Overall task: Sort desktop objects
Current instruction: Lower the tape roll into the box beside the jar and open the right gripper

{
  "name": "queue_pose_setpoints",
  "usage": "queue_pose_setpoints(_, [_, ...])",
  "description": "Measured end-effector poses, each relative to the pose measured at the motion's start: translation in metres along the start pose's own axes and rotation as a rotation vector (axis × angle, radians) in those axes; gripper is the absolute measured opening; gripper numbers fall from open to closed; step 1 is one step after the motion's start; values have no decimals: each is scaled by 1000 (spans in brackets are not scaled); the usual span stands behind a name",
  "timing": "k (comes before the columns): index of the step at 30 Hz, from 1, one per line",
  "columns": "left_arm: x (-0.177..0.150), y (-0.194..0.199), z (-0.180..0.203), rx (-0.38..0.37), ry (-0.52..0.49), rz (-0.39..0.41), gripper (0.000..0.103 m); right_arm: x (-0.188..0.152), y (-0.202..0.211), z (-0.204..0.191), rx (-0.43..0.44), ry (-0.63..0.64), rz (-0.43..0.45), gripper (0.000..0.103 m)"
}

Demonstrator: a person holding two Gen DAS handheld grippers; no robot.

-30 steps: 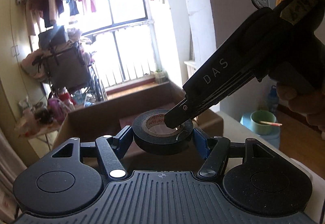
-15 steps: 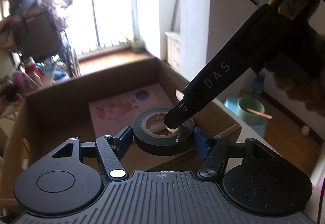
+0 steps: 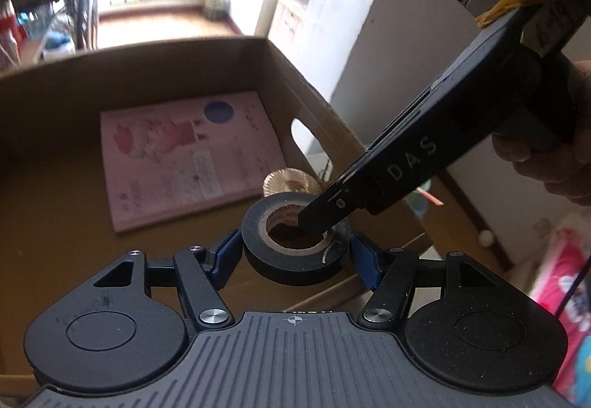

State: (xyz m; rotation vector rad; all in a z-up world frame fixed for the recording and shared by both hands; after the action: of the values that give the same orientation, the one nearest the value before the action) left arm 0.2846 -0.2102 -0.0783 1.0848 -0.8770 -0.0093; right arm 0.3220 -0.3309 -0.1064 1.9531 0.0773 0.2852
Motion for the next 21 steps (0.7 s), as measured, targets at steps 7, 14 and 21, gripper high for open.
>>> queue_pose_setpoints(7, [3, -17, 5, -97, 40, -76, 54, -4, -17, 9, -95, 37, -148, 23])
queue_pose_setpoints(14, [1, -22, 8, -101, 48, -82, 55, -4, -15, 9, -110, 59, -157, 22])
queue_pose_setpoints(21, [3, 2, -1, -24, 34, -9, 59, 0, -9, 10, -111, 68, -107, 22])
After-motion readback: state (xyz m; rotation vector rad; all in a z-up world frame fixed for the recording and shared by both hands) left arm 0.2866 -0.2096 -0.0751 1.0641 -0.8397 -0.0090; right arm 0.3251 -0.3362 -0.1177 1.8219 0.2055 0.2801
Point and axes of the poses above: each gripper's, at about its wrist camera, not at the fingertips, and y roughly against the way its jaws point, z to its right, x to its top, the point moved 6 cm from there along -y, roughly the way its jaws point, and after that the axes turned 9 degrees about x, right-handed, at the moved point
